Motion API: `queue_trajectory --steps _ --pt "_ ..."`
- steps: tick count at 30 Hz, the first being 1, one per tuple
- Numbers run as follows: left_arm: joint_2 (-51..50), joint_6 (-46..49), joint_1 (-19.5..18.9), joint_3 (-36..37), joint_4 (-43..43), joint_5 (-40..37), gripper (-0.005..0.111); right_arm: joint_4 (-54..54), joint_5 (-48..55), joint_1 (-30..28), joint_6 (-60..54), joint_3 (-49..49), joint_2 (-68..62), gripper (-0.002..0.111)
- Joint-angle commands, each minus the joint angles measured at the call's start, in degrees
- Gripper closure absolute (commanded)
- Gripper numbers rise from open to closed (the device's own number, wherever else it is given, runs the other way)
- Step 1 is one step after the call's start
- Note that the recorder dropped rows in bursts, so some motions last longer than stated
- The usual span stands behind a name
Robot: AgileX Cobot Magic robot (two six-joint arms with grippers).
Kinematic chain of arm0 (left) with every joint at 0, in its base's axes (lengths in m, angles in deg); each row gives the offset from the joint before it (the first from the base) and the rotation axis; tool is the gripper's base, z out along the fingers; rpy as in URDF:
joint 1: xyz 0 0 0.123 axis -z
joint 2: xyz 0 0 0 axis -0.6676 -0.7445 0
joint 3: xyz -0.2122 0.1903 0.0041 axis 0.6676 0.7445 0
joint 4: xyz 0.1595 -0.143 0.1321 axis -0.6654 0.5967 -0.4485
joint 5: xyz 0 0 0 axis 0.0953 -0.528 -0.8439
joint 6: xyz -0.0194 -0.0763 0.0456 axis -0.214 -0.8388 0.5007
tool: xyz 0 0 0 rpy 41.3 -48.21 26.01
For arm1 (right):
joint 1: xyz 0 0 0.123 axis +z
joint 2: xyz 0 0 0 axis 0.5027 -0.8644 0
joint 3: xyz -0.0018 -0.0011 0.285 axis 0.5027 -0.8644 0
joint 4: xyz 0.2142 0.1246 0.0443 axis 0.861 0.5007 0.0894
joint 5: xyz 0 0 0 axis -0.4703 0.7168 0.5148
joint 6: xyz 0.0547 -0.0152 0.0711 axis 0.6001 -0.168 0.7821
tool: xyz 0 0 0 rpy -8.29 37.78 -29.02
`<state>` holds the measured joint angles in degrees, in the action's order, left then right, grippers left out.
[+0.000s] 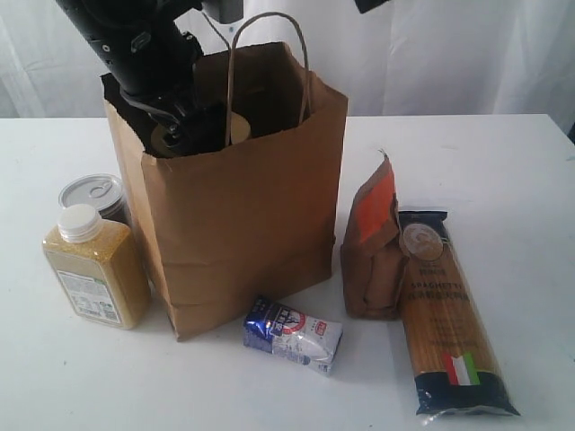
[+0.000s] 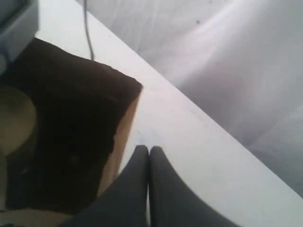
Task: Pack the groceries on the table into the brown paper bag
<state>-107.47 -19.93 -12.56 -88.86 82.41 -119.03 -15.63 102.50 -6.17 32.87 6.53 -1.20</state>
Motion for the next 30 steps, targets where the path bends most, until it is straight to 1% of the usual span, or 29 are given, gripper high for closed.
queue_trajectory --steps 1,3,7,13,16,18,23,30 --pt "1.2 1.4 0.1 -0.5 1.6 -5.3 0.001 8.1 4.9 -1.1 -6.8 6.2 -5.6 0.108" --pt "1.2 1.7 0.1 -0.5 1.6 -5.3 0.001 7.7 9.2 -1.1 -6.8 10.4 -10.2 0.108" --pt "1.2 1.7 0.1 -0.5 2.0 -5.3 0.001 10.5 15.3 -1.1 -6.9 15.7 -15.3 0.108" --pt "1.2 1.7 0.1 -0.5 2.0 -5.3 0.001 13.6 24.2 -0.7 -9.0 19.1 -19.6 0.108" --pt "1.2 1.7 0.1 -0.5 2.0 -5.3 0.001 13.9 25.0 0.8 -10.4 19.1 -20.3 0.108" --pt "1.2 1.7 0.1 -0.5 2.0 -5.3 0.001 13.7 24.4 3.3 -11.9 19.1 -21.0 0.108" --pt "1.2 1.7 0.1 -0.5 2.0 -5.3 0.001 13.0 24.2 6.7 -11.9 22.1 -24.0 0.108" --pt "1.2 1.7 0.1 -0.5 1.6 -5.3 0.002 11.7 25.1 8.6 -11.8 25.3 -25.8 0.108"
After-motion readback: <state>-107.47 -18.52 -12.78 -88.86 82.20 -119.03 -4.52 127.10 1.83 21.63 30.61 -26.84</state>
